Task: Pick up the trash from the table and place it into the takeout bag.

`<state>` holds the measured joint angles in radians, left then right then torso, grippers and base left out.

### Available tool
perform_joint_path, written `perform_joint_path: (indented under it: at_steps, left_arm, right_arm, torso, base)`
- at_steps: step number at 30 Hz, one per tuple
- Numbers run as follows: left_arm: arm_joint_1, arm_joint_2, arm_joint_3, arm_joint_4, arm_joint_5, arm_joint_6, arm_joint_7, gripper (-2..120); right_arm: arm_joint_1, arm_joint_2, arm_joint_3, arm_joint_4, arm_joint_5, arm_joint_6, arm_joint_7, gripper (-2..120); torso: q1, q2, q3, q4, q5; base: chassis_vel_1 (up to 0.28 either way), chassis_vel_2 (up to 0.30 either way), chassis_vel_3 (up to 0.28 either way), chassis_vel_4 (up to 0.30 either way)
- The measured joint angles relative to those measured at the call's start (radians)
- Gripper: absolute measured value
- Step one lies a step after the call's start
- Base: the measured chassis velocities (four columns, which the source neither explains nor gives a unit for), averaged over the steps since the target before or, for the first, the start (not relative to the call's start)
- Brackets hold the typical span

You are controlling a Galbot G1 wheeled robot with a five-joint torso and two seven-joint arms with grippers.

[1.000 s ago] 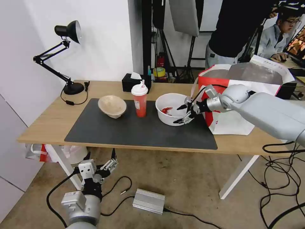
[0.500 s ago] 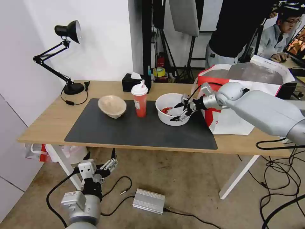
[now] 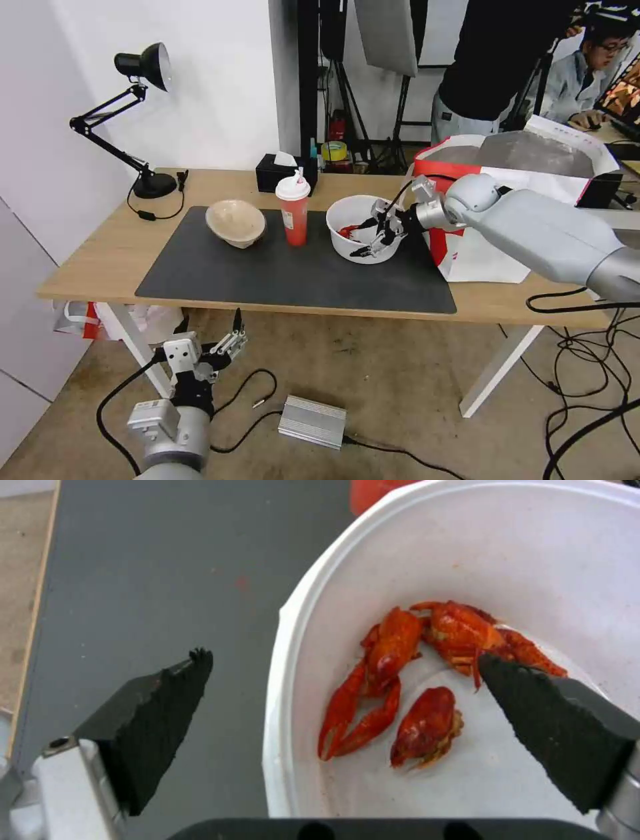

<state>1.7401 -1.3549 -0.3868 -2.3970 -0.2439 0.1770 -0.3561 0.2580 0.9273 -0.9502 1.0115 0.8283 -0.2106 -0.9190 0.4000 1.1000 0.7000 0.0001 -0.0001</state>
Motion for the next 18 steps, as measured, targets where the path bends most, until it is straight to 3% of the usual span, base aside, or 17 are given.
perform_joint_path:
  at_steps: [18]
  left_arm:
    - [-0.009, -0.002, 0.007, 0.01, -0.001, -0.001, 0.0, 100]
  right_arm:
    - [-0.013, 0.007, -0.001, -0.002, -0.01, 0.0, -0.005, 100]
  torso:
    - [0.0, 0.0, 0.0, 0.0, 0.0]
  base:
    - [0.0, 0.0, 0.0, 0.0]
